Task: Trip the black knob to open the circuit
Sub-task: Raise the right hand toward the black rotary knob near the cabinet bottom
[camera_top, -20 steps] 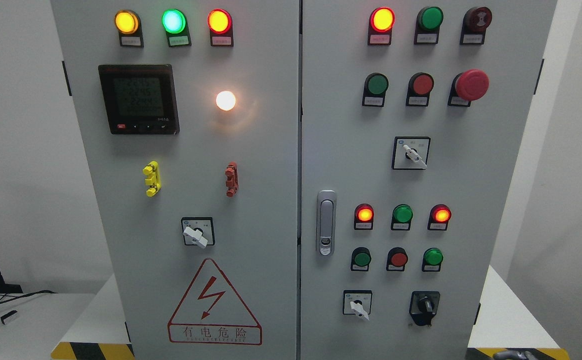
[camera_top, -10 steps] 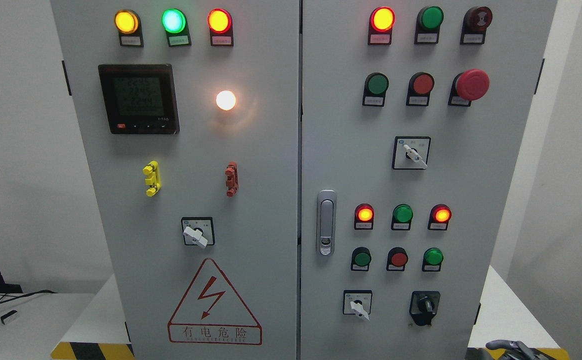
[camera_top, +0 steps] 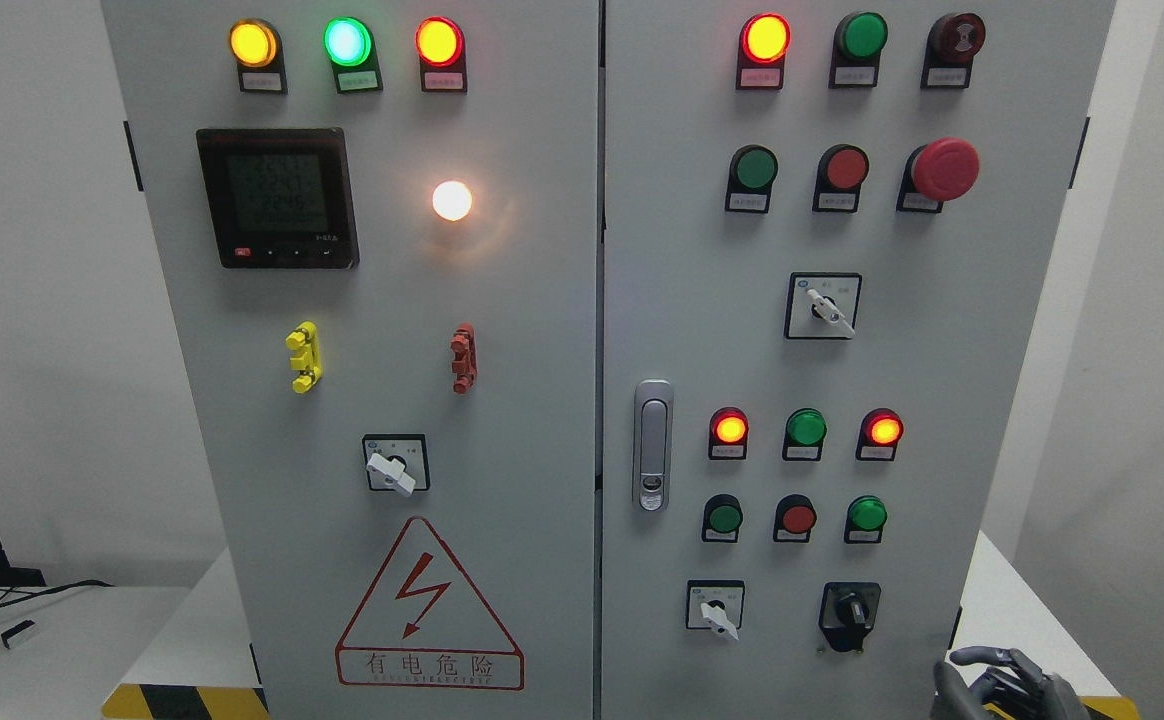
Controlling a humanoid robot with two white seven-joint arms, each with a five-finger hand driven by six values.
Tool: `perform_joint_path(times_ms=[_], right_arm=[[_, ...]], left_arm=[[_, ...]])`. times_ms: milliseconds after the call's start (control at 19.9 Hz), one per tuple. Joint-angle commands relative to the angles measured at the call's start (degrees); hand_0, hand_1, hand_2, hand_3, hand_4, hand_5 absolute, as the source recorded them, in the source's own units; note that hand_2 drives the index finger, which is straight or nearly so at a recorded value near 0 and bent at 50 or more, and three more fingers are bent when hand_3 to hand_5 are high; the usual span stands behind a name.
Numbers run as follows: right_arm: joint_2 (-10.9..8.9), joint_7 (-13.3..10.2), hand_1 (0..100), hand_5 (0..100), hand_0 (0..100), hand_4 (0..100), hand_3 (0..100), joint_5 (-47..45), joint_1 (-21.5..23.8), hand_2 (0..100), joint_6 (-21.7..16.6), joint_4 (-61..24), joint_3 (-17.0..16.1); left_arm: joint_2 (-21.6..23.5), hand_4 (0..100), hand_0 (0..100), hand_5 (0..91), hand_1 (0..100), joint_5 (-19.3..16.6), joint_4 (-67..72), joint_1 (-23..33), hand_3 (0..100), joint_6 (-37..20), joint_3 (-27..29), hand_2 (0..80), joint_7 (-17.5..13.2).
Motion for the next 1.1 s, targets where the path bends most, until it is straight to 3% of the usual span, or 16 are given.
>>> perform_joint_path(times_ms=[0, 201, 1053], right_arm=[[1.17, -0.2, 79, 82, 36, 78, 85, 0.19, -1.32, 49, 0.08, 1.96, 2.86], [2.32, -0.2, 78, 82, 37, 78, 85, 0.28, -1.32, 49, 0.08, 2.13, 4.09], [3.11, -1.87, 77, 81, 39, 77, 85, 0.19, -2.2, 49, 0.17, 1.87, 6.55]], left_arm=[[0.03, 0, 12, 0.0, 39, -1.76, 0.0, 0.0, 0, -0.05, 0.0, 0.0, -0.02], [0.03, 0, 12, 0.0, 39, -1.76, 0.0, 0.0, 0, -0.05, 0.0, 0.0, -0.02], [0.03, 0, 12, 0.0, 39, -1.76, 0.0, 0.0, 0, -0.05, 0.0, 0.0, -0.02]])
